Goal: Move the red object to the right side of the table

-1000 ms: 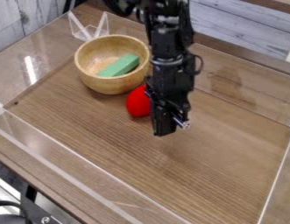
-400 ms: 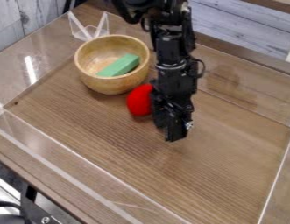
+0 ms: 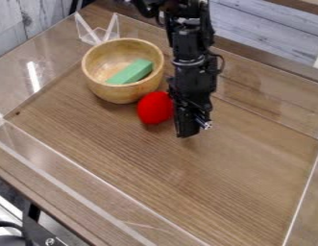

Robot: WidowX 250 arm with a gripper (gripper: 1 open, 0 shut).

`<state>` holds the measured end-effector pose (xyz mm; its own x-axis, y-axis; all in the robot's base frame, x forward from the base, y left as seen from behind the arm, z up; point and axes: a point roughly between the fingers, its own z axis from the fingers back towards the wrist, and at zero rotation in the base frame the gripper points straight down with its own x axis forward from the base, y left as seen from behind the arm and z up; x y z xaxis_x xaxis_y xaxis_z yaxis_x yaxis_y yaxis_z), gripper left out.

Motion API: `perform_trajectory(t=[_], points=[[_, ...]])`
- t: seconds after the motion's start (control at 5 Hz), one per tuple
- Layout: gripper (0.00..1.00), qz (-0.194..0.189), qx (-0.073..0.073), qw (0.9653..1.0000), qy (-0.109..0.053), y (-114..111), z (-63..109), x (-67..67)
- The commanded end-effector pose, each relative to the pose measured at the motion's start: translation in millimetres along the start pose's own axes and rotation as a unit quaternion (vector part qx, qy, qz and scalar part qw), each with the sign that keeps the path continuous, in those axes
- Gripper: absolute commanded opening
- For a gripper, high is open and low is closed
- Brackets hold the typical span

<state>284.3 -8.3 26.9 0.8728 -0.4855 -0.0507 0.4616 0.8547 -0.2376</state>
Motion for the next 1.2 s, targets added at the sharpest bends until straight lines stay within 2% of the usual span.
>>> perform_trajectory(t=[0.0,0.2,0.4,0.6,0.8,1.0], points=[[0.0,0.013,0.025,0.9988,-0.04,4,36.2,3.0],[0.0,0.031,0.039,0.9967,-0.063,1,60.6,1.2],[0.0,0.044,0.046,0.9946,-0.082,-27,58.7,6.0],[0.0,0.058,0.052,0.9922,-0.098,-43,59.0,8.4],[0.0,0.075,0.056,0.9903,-0.103,-39,59.8,1.9],[1.0,0.077,0.059,0.9898,-0.105,-27,56.7,-1.1]])
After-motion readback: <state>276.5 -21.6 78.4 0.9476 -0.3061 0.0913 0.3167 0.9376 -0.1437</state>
